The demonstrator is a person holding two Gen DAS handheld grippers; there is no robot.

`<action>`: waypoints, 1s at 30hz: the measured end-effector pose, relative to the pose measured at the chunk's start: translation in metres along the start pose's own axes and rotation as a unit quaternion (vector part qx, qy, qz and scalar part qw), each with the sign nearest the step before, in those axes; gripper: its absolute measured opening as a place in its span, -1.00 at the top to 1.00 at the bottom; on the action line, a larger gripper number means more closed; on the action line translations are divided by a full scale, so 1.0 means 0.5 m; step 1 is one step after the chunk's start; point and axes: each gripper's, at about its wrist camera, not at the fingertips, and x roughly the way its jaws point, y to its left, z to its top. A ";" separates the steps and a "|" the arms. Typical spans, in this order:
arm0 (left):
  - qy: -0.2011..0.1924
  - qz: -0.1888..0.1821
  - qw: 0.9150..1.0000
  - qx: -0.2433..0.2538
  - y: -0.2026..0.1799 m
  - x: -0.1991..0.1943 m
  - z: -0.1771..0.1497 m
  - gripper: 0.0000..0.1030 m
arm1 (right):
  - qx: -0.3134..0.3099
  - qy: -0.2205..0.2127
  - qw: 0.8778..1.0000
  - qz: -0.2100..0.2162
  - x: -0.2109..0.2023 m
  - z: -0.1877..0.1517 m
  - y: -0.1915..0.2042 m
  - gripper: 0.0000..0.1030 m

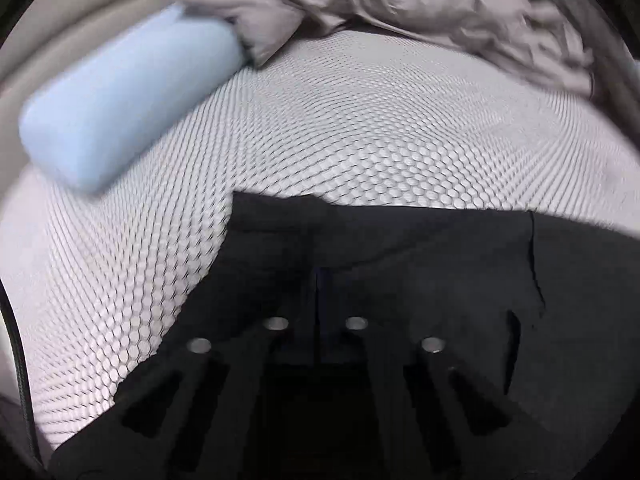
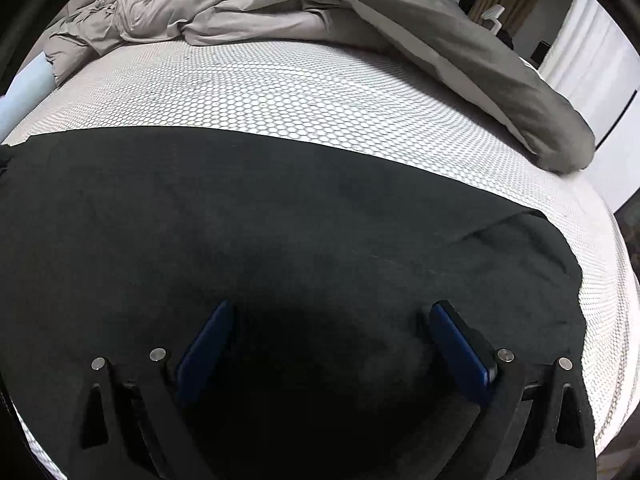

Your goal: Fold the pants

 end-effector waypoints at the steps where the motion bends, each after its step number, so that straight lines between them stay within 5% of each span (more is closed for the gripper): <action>1: -0.004 -0.021 1.000 -0.016 0.017 -0.018 -0.011 0.99 | 0.004 0.000 1.000 0.001 -0.003 0.000 0.000 -0.94; 5: -0.019 -0.112 0.993 0.024 -0.028 -0.081 -0.045 0.99 | 0.007 -0.012 1.000 0.010 -0.022 0.001 0.002 -0.94; 9: 0.002 -0.086 0.993 0.082 -0.063 -0.060 -0.087 0.98 | -0.007 -0.037 0.998 0.051 -0.054 0.000 0.033 -0.94; 11: 0.006 -0.095 0.994 0.051 -0.021 -0.053 -0.083 0.98 | -0.021 -0.035 0.998 0.056 -0.055 -0.004 0.050 -0.94; 14: -0.006 -0.045 0.999 0.015 0.044 -0.058 -0.080 0.98 | -0.033 -0.020 0.999 0.032 -0.041 -0.016 0.056 -0.94; 18: -0.007 -0.067 0.998 0.008 0.057 -0.094 -0.104 0.98 | -0.029 -0.023 0.999 0.037 -0.042 -0.025 0.041 -0.94; 21: -0.003 -0.137 0.989 0.052 0.008 -0.122 -0.145 0.95 | -0.039 -0.034 0.998 0.047 -0.058 -0.032 0.044 -0.94; 24: 0.005 -0.111 0.989 0.095 -0.014 -0.107 -0.182 0.93 | -0.053 -0.043 0.996 0.062 -0.071 -0.039 0.053 -0.94; 30: 0.006 -0.068 0.998 0.003 0.098 -0.133 -0.169 0.93 | -0.049 -0.040 0.997 0.046 -0.075 -0.062 0.038 -0.94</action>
